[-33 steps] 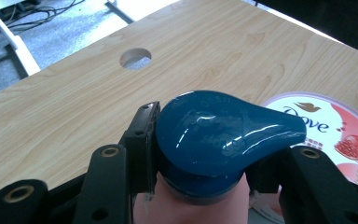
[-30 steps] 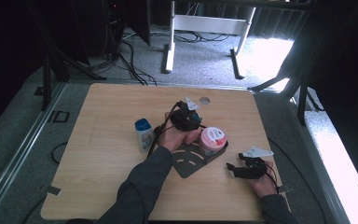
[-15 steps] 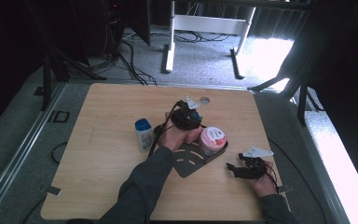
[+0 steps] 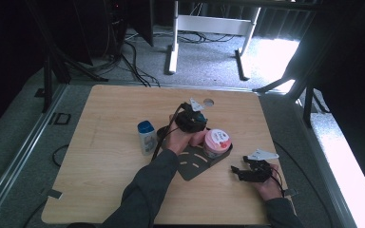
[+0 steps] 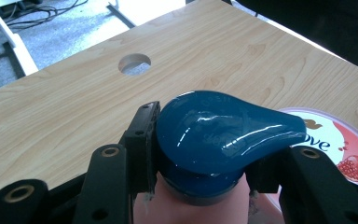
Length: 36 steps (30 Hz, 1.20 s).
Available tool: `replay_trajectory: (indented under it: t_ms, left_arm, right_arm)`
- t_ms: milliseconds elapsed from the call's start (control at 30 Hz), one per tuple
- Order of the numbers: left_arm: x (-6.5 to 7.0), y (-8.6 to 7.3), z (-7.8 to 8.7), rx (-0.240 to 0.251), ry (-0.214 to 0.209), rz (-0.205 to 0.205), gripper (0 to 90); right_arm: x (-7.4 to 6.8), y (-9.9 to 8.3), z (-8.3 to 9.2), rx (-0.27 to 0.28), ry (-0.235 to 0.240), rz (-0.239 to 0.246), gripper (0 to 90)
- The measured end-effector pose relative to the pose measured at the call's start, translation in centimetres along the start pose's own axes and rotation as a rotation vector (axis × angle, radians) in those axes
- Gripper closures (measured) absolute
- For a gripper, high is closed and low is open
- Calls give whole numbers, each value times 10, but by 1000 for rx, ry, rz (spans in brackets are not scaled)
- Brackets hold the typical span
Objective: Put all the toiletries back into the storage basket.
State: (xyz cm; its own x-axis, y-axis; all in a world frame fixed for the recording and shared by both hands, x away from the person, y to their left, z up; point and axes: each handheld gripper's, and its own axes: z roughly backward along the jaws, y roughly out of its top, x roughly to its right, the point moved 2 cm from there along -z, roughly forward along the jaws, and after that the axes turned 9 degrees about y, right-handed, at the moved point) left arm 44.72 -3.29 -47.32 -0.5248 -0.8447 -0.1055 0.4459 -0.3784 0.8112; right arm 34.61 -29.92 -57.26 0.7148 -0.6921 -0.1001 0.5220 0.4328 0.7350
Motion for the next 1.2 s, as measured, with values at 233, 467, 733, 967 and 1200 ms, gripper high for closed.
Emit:
replay_trajectory:
  t_ms: [233, 467, 733, 967, 1200]
  left_arm:
    - [0, -1, 0, 5, -5, 2, 529]
    - [0, -1, 0, 0, -6, -4, 527]
    - [2, -2, 1, -33, -5, -19, 470]
    - [-1, -5, 11, -28, -13, -27, 409]
    - [-6, -13, 25, -32, -27, -42, 394]
  right_arm:
    - [0, 0, 0, 0, 0, 0, 274]
    - [0, 0, 0, 0, 0, 0, 274]
    - [0, 0, 0, 0, 0, 1, 274]
    - [0, 0, 0, 0, 0, 0, 274]
    - [0, 0, 0, 1, 0, -1, 274]
